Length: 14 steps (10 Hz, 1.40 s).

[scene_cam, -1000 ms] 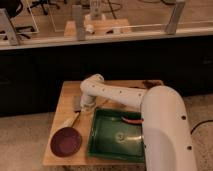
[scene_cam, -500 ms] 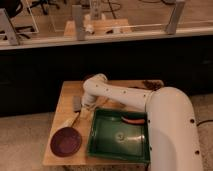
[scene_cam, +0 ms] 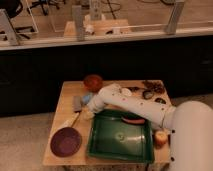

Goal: Place eraser in red bowl

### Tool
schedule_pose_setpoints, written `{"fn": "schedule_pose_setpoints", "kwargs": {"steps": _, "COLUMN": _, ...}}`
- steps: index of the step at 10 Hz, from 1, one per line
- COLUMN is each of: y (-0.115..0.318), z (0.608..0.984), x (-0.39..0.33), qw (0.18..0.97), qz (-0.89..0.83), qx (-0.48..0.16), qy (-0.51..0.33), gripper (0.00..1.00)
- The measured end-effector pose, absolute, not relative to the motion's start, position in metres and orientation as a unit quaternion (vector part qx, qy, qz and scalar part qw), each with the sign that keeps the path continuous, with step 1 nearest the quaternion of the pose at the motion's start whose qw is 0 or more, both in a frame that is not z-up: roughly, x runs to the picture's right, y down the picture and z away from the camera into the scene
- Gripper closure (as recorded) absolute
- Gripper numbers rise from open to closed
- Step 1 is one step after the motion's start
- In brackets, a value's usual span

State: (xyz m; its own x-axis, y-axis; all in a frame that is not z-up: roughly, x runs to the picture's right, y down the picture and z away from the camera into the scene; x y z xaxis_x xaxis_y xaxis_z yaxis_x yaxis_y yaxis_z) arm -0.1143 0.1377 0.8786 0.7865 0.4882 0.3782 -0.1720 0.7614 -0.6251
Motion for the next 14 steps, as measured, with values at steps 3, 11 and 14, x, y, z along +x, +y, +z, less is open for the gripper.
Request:
{"fn": "schedule_pose_setpoints", "kwargs": {"steps": 3, "y": 0.138, "z": 0.875, "x": -0.112, "qw": 0.899, "qz": 0.175, "qx": -0.285, "qy": -0.282, "gripper": 0.40}}
{"fn": "schedule_pose_setpoints", "kwargs": {"steps": 11, "y": 0.126, "z": 0.887, "x": -0.125, "qw": 0.901, "qz": 0.206, "qx": -0.264, "qy": -0.274, "gripper": 0.40}}
{"fn": "schedule_pose_setpoints", "kwargs": {"steps": 14, "y": 0.120, "z": 0.899, "x": -0.131, "qw": 0.903, "qz": 0.219, "qx": -0.254, "qy": -0.269, "gripper": 0.40}}
